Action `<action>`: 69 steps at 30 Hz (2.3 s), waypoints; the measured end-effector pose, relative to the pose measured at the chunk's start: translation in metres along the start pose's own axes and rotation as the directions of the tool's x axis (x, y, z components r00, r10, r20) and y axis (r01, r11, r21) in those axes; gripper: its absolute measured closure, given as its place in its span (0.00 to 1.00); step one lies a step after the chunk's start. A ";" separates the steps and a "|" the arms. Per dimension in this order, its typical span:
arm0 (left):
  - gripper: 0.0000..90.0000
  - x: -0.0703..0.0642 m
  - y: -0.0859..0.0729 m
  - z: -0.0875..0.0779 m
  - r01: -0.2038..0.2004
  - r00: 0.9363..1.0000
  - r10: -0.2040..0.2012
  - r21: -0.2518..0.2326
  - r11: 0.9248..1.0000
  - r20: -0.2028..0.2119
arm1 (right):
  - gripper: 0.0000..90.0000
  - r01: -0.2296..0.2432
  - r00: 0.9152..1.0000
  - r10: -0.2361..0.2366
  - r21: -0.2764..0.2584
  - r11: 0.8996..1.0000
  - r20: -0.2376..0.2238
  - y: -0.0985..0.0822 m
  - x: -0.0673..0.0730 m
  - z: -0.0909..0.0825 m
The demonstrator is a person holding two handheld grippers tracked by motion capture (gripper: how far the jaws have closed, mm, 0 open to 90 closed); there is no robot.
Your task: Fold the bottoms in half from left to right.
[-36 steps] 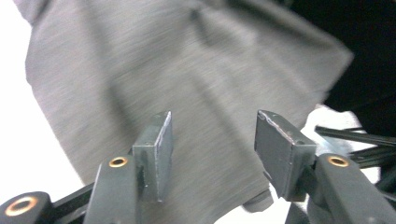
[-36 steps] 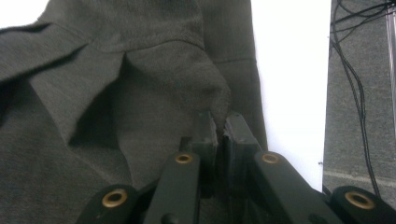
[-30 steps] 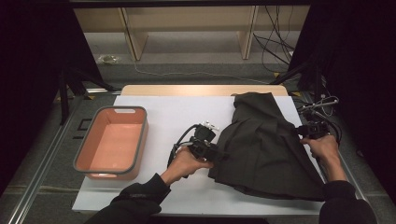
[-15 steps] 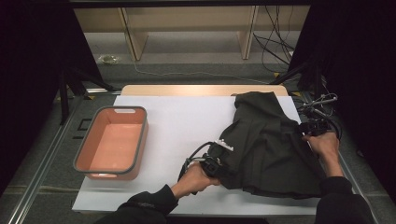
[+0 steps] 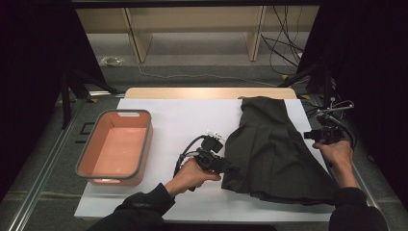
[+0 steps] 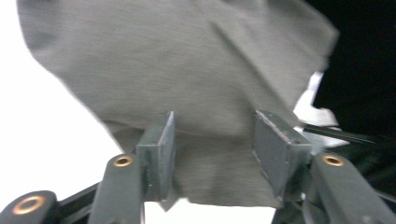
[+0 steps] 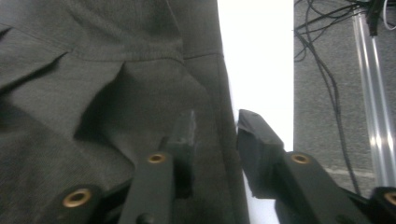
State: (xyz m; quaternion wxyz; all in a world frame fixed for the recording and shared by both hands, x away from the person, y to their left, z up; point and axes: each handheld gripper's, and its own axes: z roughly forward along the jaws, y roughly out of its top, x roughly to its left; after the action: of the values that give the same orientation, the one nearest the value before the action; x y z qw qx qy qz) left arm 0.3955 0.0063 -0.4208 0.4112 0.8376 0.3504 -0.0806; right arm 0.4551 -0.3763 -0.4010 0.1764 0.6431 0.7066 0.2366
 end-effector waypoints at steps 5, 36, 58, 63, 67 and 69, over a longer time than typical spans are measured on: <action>0.45 0.013 -0.007 0.014 0.041 0.995 -0.037 0.047 0.998 -0.092 | 0.69 -0.001 1.000 0.001 -0.008 1.000 -0.021 -0.010 0.003 -0.006; 0.95 0.017 -0.028 0.059 0.039 0.990 -0.020 0.137 0.990 -0.140 | 0.60 0.018 0.998 -0.018 0.004 1.000 -0.066 -0.058 0.018 -0.011; 0.97 0.009 -0.055 0.028 -0.009 0.999 0.014 0.133 0.991 -0.036 | 0.77 0.006 0.999 -0.004 0.056 0.998 -0.037 -0.075 -0.001 -0.007; 0.97 0.012 -0.059 0.025 0.008 0.999 -0.004 0.128 0.992 -0.033 | 0.98 0.043 0.999 -0.040 0.087 0.995 -0.035 -0.078 0.003 -0.007; 0.97 0.011 -0.058 0.023 0.004 1.000 -0.001 0.123 0.992 -0.024 | 0.99 0.037 0.999 -0.034 0.102 0.994 -0.029 -0.080 0.004 -0.014; 0.96 0.013 -0.058 0.023 0.011 1.000 -0.008 0.124 0.992 -0.026 | 0.99 0.041 0.999 -0.039 0.104 0.994 -0.024 -0.085 0.003 -0.015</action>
State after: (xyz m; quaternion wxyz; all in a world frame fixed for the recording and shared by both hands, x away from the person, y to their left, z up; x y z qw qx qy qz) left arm 0.3712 0.0204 -0.4778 0.3533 0.8609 0.3539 -0.0938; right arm 0.3769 -0.3805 -0.4362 0.1394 0.6346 0.7327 0.2028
